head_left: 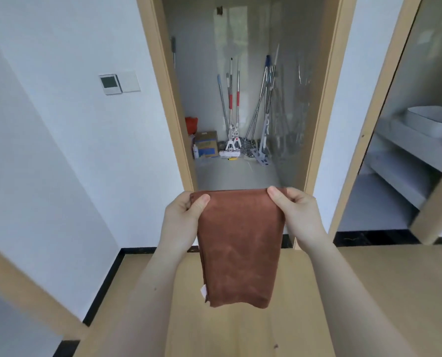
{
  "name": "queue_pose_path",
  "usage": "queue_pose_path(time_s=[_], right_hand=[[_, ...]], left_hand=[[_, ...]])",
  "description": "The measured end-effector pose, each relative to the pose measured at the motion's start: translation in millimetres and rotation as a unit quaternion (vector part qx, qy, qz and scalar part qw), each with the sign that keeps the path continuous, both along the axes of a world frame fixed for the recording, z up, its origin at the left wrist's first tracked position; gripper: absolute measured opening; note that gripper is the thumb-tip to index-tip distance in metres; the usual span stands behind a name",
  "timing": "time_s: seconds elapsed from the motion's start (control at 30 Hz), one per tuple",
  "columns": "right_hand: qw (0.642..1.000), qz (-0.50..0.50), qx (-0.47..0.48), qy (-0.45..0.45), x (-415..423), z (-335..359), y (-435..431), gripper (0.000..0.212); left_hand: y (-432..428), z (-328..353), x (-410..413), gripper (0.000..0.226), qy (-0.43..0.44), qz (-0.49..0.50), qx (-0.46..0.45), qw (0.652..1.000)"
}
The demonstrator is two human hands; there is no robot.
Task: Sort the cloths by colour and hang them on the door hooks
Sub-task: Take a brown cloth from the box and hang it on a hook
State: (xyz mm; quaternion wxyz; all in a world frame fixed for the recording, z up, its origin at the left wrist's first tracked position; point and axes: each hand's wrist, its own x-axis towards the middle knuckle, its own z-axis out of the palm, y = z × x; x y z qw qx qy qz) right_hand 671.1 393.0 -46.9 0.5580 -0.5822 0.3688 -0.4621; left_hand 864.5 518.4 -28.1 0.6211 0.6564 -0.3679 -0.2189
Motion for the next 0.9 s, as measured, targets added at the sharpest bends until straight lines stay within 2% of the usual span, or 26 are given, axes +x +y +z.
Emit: queue_pose_path(time_s=[0.13, 0.33, 0.53, 0.9], right_hand=[[0.999, -0.035, 0.024, 0.006, -47.6, -10.5, -24.8, 0.04], [0.994, -0.096, 0.054, 0.024, -110.4, -18.3, -60.5, 0.032], [0.987, -0.158, 0.032, 0.025, -175.2, -23.9, -98.9, 0.041], [0.962, -0.272, 0.019, 0.008, -264.0, -20.9, -172.8, 0.03]], left_hand=[[-40.2, -7.1, -38.4, 0.011, -0.005, -0.03, 0.022, 0.999], [-100.8, -8.6, -90.7, 0.01, -0.024, -0.078, 0.039, 0.996], [-169.4, -14.3, -141.1, 0.011, -0.034, -0.149, 0.049, 0.987], [-309.9, -18.8, -220.2, 0.01, -0.019, -0.291, 0.026, 0.956]])
